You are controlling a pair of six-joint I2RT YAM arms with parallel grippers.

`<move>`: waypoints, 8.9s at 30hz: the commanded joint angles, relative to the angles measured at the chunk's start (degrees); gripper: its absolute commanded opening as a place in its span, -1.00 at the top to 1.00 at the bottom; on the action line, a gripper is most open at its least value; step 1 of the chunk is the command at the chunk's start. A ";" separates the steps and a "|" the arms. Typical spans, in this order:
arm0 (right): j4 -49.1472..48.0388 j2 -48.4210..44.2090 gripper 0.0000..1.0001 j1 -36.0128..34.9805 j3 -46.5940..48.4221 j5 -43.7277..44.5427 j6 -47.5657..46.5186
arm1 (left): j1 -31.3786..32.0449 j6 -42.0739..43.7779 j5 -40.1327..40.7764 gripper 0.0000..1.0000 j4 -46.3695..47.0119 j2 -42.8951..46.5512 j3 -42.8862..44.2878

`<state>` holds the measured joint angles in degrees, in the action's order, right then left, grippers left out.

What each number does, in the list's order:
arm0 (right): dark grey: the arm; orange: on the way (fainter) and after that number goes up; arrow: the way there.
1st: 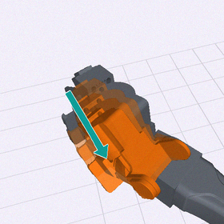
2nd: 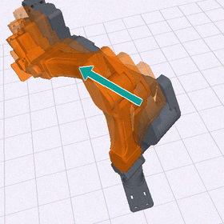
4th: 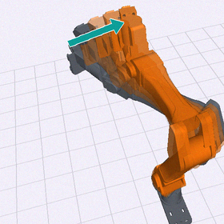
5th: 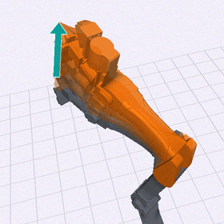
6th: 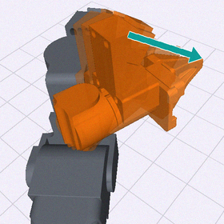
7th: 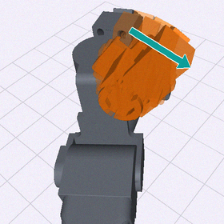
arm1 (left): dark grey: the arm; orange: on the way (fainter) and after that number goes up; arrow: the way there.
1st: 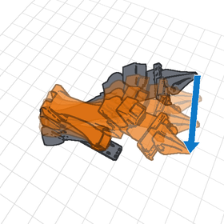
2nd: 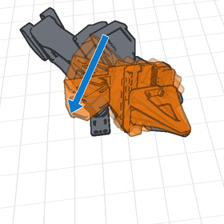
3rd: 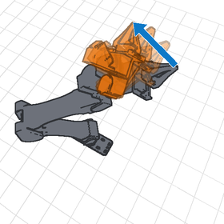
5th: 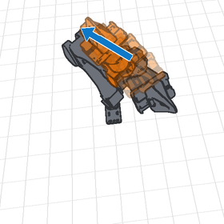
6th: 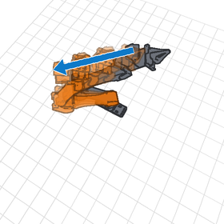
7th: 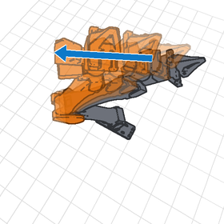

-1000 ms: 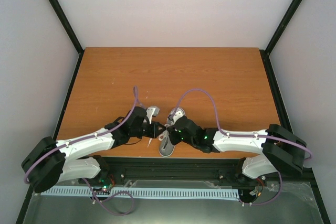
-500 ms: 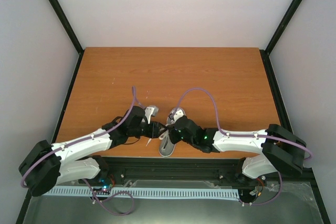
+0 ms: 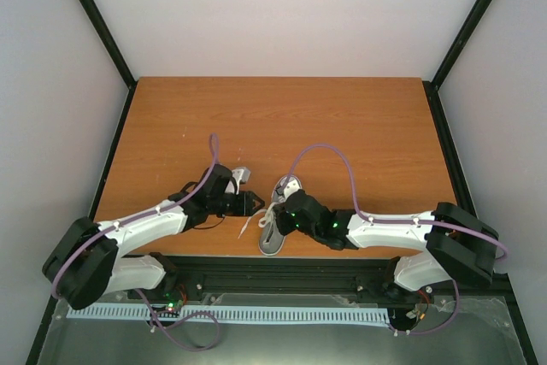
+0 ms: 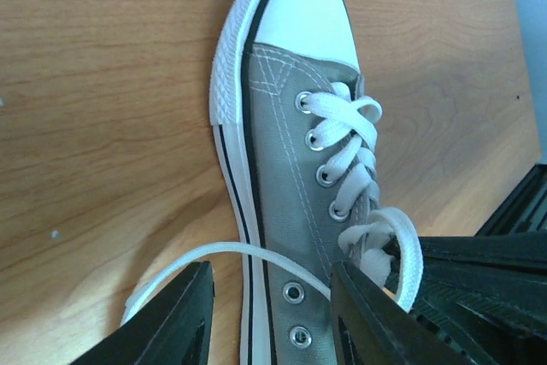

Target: Tie the shoes

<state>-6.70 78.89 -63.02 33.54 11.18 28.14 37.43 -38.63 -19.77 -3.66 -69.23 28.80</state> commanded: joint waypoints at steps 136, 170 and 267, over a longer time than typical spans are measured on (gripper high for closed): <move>6.69 -7.33 0.94 11.37 -3.07 -2.82 7.08 | -0.52 -3.53 2.09 0.98 6.44 -4.85 -1.15; 6.37 -15.35 0.94 15.48 -8.33 -6.98 4.92 | -2.89 -4.11 4.16 0.98 5.41 -6.02 -1.52; 4.07 -10.93 0.94 24.27 -10.38 -26.34 -0.77 | -2.88 -2.64 -12.65 0.34 17.22 -12.92 0.86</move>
<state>-2.70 69.25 -39.18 23.29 -15.81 26.65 35.03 -41.06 -29.23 10.09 -79.85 29.74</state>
